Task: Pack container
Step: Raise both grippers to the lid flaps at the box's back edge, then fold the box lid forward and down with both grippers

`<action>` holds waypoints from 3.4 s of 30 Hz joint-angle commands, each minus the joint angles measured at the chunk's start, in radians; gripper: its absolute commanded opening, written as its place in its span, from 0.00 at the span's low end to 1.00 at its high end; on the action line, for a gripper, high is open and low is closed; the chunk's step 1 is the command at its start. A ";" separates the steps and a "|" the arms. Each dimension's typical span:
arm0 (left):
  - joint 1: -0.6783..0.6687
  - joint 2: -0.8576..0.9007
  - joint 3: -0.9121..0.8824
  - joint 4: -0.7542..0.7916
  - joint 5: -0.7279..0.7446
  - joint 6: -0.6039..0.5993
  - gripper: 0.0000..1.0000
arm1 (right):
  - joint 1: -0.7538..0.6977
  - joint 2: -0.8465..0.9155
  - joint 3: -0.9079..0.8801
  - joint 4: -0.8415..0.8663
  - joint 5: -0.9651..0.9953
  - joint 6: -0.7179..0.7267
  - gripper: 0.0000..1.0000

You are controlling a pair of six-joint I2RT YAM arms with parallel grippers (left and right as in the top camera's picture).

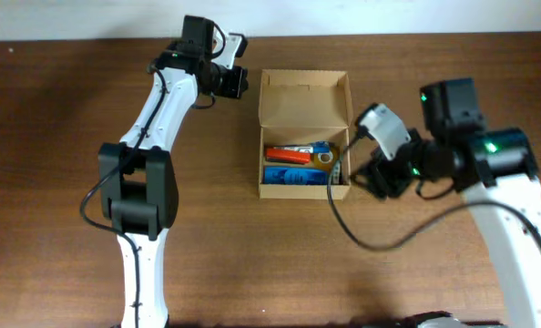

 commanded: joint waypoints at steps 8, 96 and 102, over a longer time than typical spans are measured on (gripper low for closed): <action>0.002 0.074 0.003 0.101 0.089 -0.150 0.02 | -0.237 0.205 -0.003 0.411 0.006 0.277 0.04; -0.220 -0.495 -0.592 -0.340 0.089 0.307 0.02 | -0.047 0.279 -0.325 0.350 -0.216 0.314 0.04; -0.219 -0.503 -0.635 -0.300 0.088 0.276 0.02 | -0.047 0.278 -0.343 0.366 -0.212 0.332 0.04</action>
